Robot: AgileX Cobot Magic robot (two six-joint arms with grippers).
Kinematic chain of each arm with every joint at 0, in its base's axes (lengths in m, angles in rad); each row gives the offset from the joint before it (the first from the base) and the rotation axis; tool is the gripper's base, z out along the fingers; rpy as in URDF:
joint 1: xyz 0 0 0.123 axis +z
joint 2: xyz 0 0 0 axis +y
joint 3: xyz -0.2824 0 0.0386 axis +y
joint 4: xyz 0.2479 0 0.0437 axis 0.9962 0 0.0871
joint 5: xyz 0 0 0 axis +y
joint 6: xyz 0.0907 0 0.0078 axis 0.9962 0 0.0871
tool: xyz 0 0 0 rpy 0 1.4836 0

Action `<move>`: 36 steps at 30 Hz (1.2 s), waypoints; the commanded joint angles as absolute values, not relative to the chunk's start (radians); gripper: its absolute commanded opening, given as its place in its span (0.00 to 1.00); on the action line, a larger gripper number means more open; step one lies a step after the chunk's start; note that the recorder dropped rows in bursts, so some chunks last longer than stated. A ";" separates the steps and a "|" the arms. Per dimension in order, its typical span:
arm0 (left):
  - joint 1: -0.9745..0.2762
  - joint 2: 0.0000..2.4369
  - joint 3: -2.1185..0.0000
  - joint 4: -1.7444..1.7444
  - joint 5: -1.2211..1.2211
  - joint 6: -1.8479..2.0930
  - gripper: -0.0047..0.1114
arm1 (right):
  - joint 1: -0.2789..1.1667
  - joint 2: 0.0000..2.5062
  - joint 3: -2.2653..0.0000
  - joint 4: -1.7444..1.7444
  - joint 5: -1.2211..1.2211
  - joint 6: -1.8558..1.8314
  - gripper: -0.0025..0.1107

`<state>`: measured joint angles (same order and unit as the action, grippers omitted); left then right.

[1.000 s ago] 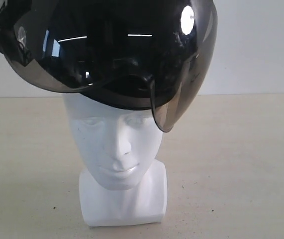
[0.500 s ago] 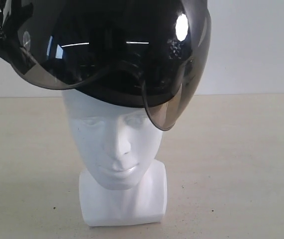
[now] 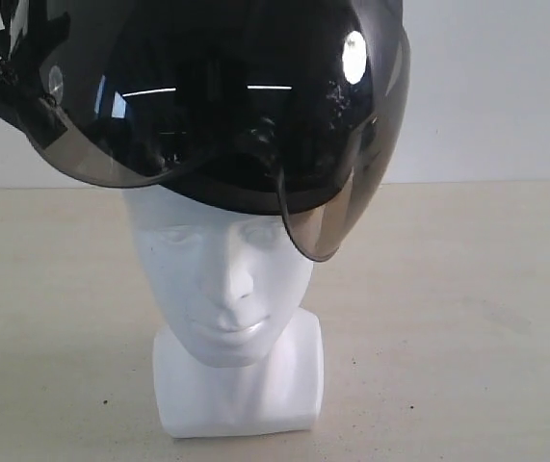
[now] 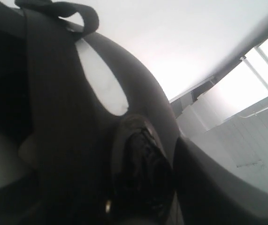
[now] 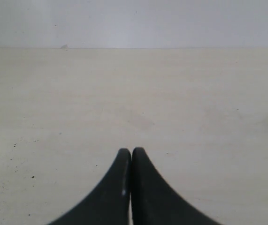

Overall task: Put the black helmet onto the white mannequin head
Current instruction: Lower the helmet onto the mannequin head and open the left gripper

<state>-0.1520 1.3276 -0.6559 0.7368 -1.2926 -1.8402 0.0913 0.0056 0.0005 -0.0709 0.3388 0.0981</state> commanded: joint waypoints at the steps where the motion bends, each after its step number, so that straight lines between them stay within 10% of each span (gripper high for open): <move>1: -0.109 1.338 -0.650 0.742 -1.075 -1.685 0.08 | 0.090 0.000 0.000 -0.077 0.335 0.098 0.02; 36: -0.050 1.338 -0.626 0.817 -0.919 -1.650 0.08 | 0.090 0.000 0.000 -0.077 0.335 0.100 0.02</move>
